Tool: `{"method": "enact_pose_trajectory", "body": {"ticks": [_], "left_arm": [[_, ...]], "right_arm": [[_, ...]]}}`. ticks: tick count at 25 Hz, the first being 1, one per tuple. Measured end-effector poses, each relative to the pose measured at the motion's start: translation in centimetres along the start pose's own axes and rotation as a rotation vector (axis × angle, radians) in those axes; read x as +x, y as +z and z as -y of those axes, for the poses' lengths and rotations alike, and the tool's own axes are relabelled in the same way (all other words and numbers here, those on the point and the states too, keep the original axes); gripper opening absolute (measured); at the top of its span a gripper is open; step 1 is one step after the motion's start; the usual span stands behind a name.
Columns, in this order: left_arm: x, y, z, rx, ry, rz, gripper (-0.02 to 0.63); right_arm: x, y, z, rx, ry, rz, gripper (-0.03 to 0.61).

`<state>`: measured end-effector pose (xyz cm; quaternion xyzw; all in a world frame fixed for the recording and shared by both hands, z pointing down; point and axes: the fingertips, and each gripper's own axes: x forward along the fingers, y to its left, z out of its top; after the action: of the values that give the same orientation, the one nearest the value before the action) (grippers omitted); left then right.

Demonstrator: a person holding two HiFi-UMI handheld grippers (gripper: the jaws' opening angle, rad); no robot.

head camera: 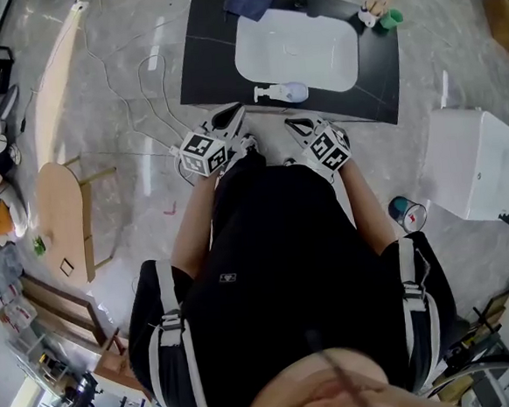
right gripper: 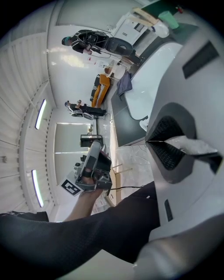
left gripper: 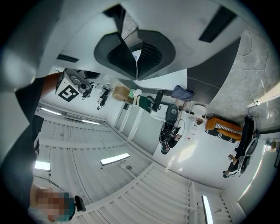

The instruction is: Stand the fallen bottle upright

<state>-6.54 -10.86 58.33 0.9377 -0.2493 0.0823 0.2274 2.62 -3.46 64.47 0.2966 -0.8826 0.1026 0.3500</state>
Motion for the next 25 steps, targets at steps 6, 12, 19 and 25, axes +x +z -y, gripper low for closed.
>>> {"method": "enact_pose_trajectory", "body": {"ticks": [6,12,19,25], "left_arm": [[0.0,0.8,-1.8,0.015,-0.048,-0.02,0.016],[-0.8,1.2,-3.5,0.027,-0.076,-0.022,0.016],[-1.7,1.3,-5.1,0.025,-0.074,0.009,0.016],[-2.7,1.7,-6.7,0.005,-0.046,0.037,0.016]], "right_arm": [[1.2,1.0,0.5,0.043,-0.042,-0.013,0.058],[2.5,1.5,0.5,0.056,-0.083,-0.025,0.06],[3.2,2.1,0.3,0.047,-0.1,-0.041,0.059],[4.0,2.7,1.0,0.031,-0.096,-0.057,0.06]]}}
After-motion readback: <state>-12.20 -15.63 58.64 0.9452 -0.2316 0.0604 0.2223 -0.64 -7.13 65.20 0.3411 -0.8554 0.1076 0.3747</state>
